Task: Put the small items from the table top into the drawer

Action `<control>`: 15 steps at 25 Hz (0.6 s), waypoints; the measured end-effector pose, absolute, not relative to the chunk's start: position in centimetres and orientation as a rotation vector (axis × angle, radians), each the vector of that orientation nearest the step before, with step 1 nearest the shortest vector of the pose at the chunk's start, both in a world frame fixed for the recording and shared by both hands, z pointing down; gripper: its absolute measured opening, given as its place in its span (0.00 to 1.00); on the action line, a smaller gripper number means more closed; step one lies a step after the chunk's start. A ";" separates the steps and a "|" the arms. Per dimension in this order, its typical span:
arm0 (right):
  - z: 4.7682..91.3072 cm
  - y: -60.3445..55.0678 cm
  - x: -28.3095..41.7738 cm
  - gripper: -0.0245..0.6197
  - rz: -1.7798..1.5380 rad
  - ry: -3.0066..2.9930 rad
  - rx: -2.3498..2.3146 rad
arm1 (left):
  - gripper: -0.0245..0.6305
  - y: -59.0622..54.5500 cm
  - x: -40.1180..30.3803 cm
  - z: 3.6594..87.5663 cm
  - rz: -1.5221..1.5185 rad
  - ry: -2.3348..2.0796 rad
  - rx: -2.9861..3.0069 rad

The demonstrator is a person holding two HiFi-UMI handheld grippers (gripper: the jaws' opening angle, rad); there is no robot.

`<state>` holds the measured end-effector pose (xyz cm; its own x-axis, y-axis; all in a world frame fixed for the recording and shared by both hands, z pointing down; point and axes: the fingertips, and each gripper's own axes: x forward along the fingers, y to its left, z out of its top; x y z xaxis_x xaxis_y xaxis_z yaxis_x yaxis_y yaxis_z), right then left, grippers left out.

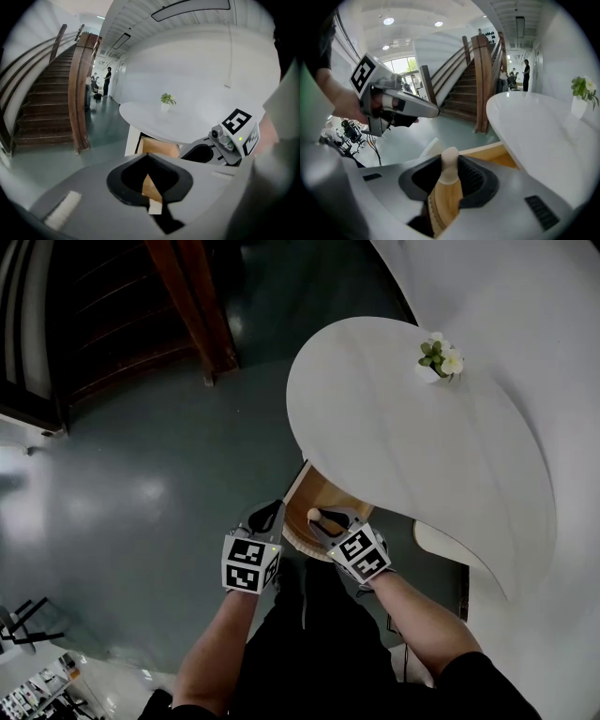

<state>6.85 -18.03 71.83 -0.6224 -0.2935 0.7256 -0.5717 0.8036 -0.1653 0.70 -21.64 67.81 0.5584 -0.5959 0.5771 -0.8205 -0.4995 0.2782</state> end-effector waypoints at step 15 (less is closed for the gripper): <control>80.4 -17.6 7.8 0.21 0.478 -2.079 0.453 | 0.04 -20.7 0.5 70.3 0.603 -1.139 2.240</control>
<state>7.78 -17.64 80.38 -0.5047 -0.1320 0.8532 -0.4913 0.8565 -0.1580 0.49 -20.68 70.29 0.5399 -0.5830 0.6071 -0.8299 -0.4892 0.2682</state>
